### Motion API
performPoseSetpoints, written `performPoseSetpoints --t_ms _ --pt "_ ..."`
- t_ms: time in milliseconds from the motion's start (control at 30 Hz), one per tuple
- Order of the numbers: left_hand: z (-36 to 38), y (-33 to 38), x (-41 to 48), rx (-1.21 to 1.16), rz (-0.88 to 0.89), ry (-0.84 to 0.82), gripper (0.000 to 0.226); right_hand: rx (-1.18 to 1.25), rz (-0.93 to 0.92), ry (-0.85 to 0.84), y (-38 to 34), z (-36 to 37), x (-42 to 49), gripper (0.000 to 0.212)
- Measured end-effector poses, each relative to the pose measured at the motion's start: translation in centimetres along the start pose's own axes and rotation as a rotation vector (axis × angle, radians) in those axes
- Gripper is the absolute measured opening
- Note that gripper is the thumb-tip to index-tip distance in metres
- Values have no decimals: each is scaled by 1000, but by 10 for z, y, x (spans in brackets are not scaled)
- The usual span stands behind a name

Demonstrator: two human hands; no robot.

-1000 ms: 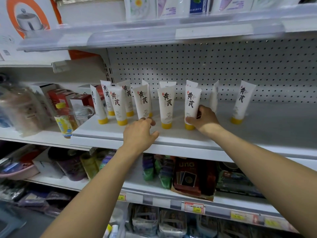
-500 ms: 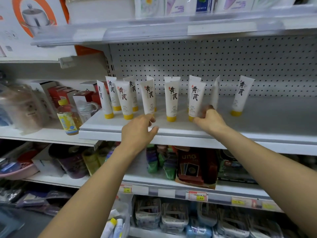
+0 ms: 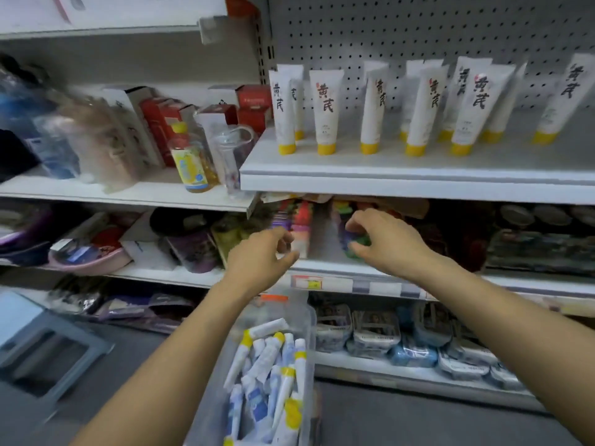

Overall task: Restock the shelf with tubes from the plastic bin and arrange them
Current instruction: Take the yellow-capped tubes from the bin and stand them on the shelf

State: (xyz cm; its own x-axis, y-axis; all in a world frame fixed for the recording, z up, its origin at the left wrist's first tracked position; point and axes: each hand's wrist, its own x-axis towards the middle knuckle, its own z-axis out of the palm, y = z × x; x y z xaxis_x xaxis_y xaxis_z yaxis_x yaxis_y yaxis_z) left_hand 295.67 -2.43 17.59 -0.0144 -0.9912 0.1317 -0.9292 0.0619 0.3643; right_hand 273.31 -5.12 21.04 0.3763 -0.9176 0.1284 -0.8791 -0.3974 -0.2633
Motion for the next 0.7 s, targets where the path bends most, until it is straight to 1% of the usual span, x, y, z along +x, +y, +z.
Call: performPoseSetpoints --t_ms 133,267,333,500,600,700 --pt "26 -74 -39 -89 -112 -120 27 21 31 -145 -36 63 -13 29" --pt "64 -136 -80 -18 -149 -320 30 -18 24 -345 -63 131 -28 24" --pt "87 -161 -99 -64 -209 -400 29 -30 -3 -450 -75 167 -33 26" --pt "159 -198 -142 -209 -391 -559 26 -65 -92 -718 -87 260 -36 36" --pt "208 -214 -157 -253 -453 -629 22 -42 -94 -848 -78 318 -32 37" --pt "255 -227 -166 -250 -502 -703 25 -73 -125 -963 -68 372 -31 39"
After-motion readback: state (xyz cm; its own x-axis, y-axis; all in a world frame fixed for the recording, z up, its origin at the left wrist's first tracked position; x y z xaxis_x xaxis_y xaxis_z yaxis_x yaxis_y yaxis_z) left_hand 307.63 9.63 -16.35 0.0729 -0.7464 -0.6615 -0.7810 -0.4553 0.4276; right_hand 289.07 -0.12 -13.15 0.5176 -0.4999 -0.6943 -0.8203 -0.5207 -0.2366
